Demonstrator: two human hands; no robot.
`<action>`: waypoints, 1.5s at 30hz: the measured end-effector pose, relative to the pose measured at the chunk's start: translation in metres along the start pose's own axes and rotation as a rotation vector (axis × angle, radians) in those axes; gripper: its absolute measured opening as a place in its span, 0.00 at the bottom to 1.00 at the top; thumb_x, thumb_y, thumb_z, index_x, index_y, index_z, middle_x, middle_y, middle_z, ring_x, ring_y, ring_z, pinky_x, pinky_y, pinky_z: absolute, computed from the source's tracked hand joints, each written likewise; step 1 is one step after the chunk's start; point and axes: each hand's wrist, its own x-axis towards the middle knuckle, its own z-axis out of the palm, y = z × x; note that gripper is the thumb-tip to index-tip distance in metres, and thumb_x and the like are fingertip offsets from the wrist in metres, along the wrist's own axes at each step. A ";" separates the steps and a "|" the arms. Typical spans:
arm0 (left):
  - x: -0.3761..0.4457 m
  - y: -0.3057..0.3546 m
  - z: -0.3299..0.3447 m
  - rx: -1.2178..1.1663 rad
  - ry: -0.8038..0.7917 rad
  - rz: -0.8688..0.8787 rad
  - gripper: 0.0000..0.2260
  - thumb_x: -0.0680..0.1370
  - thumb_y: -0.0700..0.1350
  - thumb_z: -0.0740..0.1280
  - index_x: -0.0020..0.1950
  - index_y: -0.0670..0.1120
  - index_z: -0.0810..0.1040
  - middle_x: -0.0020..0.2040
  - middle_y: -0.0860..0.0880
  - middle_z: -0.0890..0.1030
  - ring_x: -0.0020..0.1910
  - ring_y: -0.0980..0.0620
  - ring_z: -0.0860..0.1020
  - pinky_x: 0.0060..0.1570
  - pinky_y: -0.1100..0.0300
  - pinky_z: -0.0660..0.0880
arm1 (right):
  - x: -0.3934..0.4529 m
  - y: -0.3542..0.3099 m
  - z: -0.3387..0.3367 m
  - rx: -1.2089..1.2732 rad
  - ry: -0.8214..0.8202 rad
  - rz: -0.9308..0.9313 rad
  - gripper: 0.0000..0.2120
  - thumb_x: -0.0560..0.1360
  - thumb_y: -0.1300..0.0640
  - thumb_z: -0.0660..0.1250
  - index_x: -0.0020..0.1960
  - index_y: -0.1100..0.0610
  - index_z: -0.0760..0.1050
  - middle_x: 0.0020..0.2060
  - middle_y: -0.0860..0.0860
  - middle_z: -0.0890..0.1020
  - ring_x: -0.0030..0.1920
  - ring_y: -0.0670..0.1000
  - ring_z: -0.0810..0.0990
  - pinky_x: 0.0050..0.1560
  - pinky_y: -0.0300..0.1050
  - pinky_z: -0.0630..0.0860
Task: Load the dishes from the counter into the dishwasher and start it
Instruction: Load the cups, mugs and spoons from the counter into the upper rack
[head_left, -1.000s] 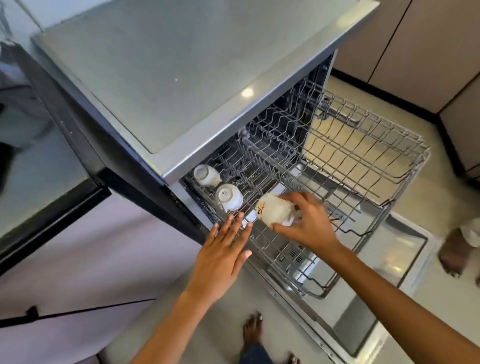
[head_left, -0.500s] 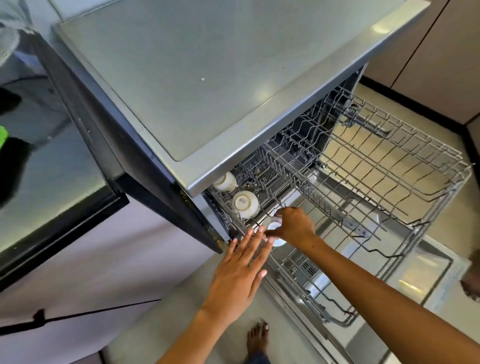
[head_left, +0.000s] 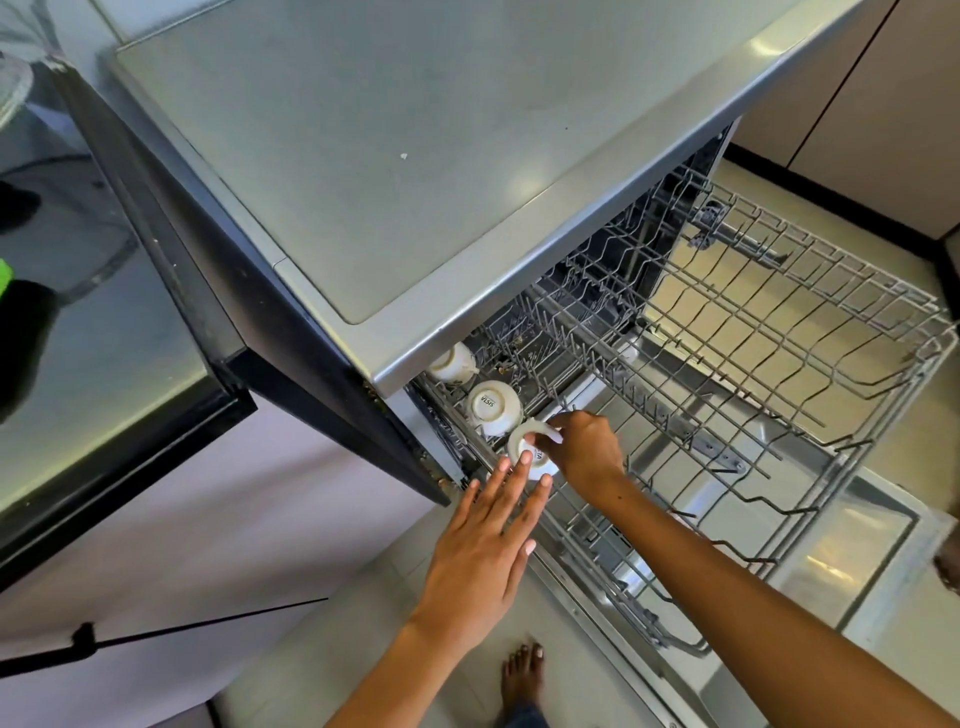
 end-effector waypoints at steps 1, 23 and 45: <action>0.000 0.000 0.000 0.002 -0.002 0.001 0.25 0.82 0.50 0.49 0.79 0.50 0.46 0.79 0.47 0.48 0.77 0.48 0.48 0.72 0.47 0.54 | -0.002 0.000 0.000 -0.017 0.012 0.005 0.20 0.72 0.42 0.69 0.55 0.55 0.79 0.45 0.54 0.83 0.43 0.55 0.82 0.40 0.47 0.79; -0.044 0.029 -0.082 0.063 0.089 -0.141 0.24 0.84 0.55 0.45 0.71 0.47 0.70 0.74 0.46 0.64 0.73 0.49 0.62 0.72 0.52 0.58 | -0.113 -0.028 -0.077 -0.178 0.265 -0.192 0.12 0.79 0.51 0.60 0.50 0.56 0.79 0.42 0.54 0.82 0.39 0.56 0.81 0.36 0.43 0.75; -0.469 -0.104 -0.337 0.215 0.839 -1.305 0.28 0.82 0.58 0.45 0.56 0.45 0.81 0.66 0.44 0.75 0.69 0.45 0.69 0.67 0.54 0.57 | -0.422 -0.510 0.044 0.272 0.060 -1.557 0.11 0.74 0.53 0.60 0.49 0.54 0.80 0.40 0.50 0.82 0.38 0.53 0.81 0.31 0.44 0.76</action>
